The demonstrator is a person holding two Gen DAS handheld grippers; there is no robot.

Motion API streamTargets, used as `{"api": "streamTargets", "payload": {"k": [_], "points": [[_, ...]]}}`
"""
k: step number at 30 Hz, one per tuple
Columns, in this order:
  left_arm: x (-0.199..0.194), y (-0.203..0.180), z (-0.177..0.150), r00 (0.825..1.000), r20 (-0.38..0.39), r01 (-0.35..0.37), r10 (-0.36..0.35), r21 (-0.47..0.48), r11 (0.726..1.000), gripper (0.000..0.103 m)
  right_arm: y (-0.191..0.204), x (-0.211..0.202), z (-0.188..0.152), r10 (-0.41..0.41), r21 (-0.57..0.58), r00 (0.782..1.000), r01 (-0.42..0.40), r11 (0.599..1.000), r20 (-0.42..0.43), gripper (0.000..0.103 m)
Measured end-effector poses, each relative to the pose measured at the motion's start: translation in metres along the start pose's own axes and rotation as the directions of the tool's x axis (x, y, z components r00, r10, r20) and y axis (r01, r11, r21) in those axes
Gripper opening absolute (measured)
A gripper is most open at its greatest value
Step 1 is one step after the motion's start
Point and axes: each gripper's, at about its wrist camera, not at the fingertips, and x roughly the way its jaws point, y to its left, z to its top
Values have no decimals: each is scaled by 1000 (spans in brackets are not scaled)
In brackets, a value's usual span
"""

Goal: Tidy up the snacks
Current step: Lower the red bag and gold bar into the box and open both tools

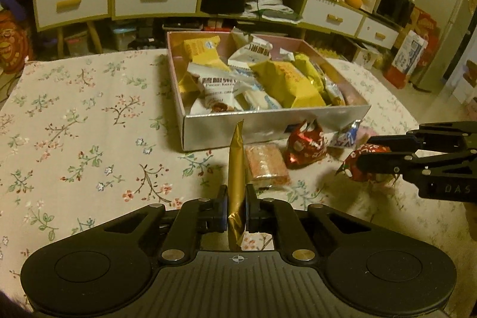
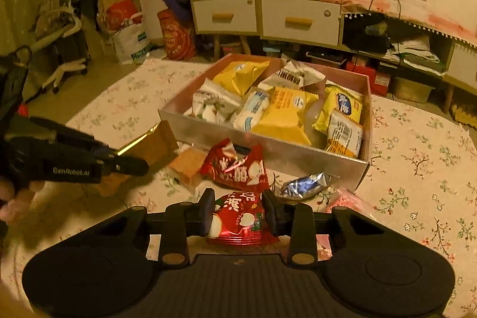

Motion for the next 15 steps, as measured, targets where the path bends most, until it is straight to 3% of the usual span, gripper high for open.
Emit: {"api": "streamTargets", "payload": {"k": [15], "points": [[1,-12,39,997,76,21,-15,-76,997,8,-36,-11,31,-68,226,988,35,974,142,0]]}}
